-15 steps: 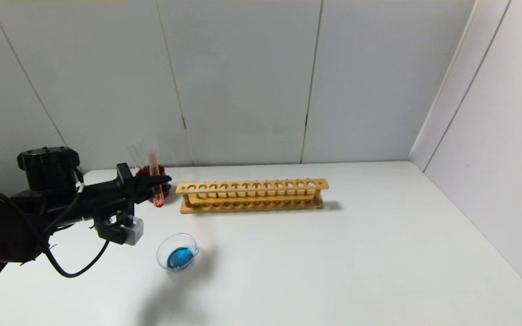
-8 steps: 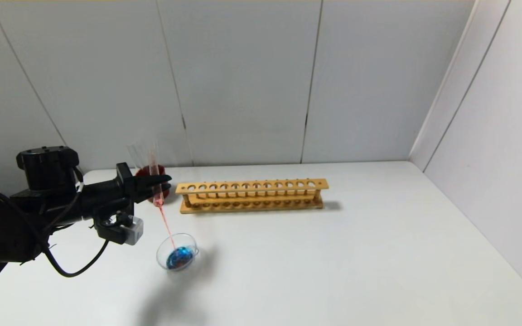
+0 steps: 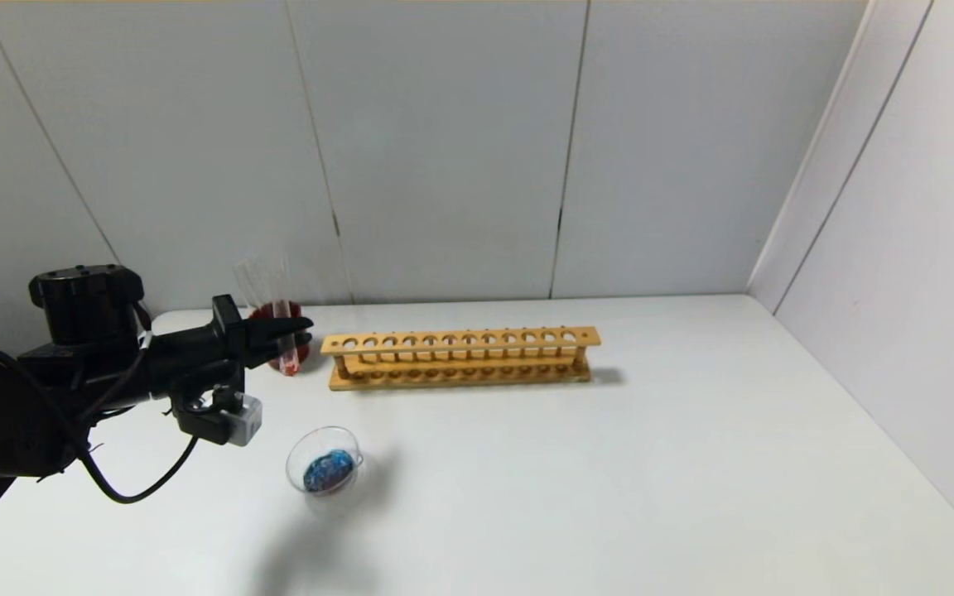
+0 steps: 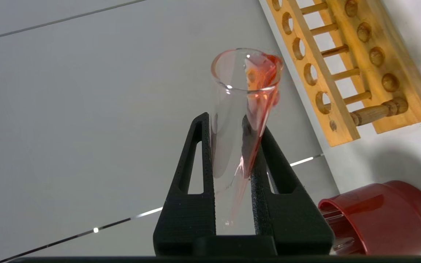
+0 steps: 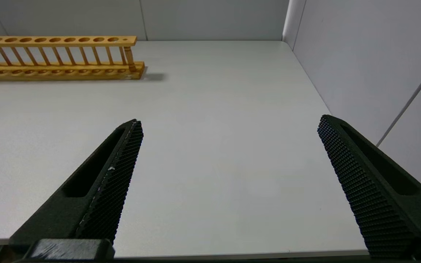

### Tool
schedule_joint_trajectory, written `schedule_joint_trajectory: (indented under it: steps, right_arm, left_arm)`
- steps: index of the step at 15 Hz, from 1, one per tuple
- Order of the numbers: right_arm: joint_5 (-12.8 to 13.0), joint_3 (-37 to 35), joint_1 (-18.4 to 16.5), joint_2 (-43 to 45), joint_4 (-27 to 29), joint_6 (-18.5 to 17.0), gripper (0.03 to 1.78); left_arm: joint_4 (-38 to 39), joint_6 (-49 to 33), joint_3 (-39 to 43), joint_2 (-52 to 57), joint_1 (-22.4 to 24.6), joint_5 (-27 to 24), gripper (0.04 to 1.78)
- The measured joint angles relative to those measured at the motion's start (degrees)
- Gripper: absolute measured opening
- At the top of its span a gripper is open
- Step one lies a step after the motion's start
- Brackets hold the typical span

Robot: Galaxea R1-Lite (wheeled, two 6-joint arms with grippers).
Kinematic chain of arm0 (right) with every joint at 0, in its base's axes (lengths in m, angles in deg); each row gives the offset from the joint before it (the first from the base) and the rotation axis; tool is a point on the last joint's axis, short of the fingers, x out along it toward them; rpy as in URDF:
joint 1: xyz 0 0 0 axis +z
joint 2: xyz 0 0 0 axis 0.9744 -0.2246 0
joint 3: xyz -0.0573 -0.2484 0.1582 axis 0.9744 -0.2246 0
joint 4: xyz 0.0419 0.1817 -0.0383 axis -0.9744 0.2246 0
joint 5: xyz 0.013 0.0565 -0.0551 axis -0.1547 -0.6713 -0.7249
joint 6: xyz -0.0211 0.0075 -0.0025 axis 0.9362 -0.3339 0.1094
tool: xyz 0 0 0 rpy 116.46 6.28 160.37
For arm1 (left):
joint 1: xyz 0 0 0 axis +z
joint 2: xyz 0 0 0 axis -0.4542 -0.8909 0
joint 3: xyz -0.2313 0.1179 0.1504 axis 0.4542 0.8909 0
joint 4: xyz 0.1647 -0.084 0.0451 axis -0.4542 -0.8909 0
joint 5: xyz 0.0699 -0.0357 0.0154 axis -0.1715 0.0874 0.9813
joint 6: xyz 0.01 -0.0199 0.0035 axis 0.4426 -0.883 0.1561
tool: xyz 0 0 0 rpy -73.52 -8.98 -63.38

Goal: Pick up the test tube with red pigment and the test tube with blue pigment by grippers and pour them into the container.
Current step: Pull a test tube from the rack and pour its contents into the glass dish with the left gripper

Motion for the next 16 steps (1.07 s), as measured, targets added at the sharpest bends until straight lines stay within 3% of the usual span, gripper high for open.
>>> schedule_joint_trajectory:
  steps: [16]
  right_arm:
    - [0.0, 0.0, 0.0, 0.0, 0.0, 0.0, 1.75]
  left_arm:
    - [-1.7, 4.9, -0.4, 1.1, 0.0, 0.1, 0.32]
